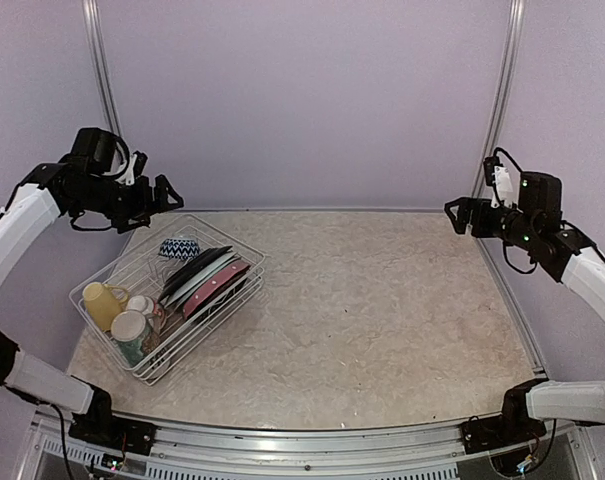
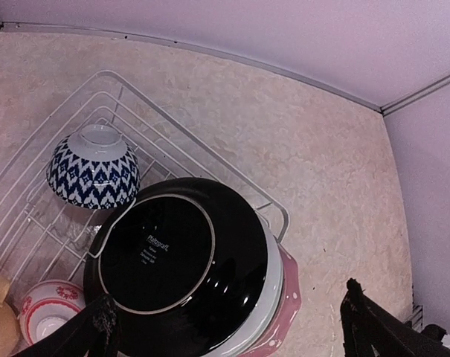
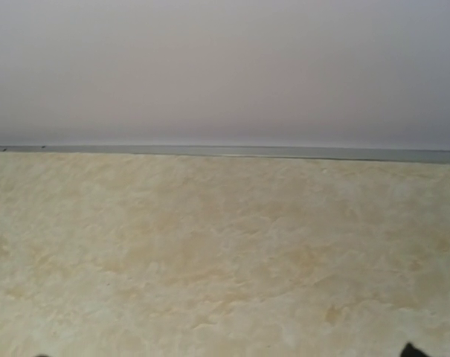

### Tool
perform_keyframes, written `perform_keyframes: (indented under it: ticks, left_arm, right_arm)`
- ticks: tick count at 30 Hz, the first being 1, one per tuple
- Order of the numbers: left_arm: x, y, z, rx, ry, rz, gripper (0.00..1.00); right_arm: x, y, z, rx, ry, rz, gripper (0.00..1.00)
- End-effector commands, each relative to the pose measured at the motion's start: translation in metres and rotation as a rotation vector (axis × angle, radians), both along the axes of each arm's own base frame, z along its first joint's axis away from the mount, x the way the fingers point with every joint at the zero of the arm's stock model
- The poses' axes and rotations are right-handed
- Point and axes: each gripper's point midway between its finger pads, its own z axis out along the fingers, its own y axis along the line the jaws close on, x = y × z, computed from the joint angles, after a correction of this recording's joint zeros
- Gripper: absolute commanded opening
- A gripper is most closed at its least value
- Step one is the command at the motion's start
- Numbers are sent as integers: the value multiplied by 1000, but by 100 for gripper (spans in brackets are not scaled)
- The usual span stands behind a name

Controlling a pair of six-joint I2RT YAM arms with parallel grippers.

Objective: Unload the mixed dishes from the dish rack
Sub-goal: Grab the plate from the dish rack.

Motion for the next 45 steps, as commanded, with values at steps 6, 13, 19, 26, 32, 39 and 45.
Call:
perform_keyframes:
  ticks: [6,13,19,26,32,39,45]
  left_arm:
    - [6,-15,-68,423,200,-110,99]
    - [4,-31,-87,548,219,-173,98]
    - [3,-45,-92,593,219,-213,94]
    - [5,-53,-104,658,231,-234,94]
    - [12,-48,-116,774,253,-213,85]
    - [18,-34,-119,951,238,-179,78]
    - [22,-20,-110,1067,200,-128,70]
  right_arm:
    - [-2,11,-22,33,46,75,100]
    - [1,23,-31,50,75,121,100]
    - [0,26,-38,55,85,125,100]
    - [0,27,-41,60,93,130,100]
    - [-1,27,-44,59,92,130,100]
    - [-3,29,-47,75,95,135,100]
    - [-2,31,-50,84,96,140,100]
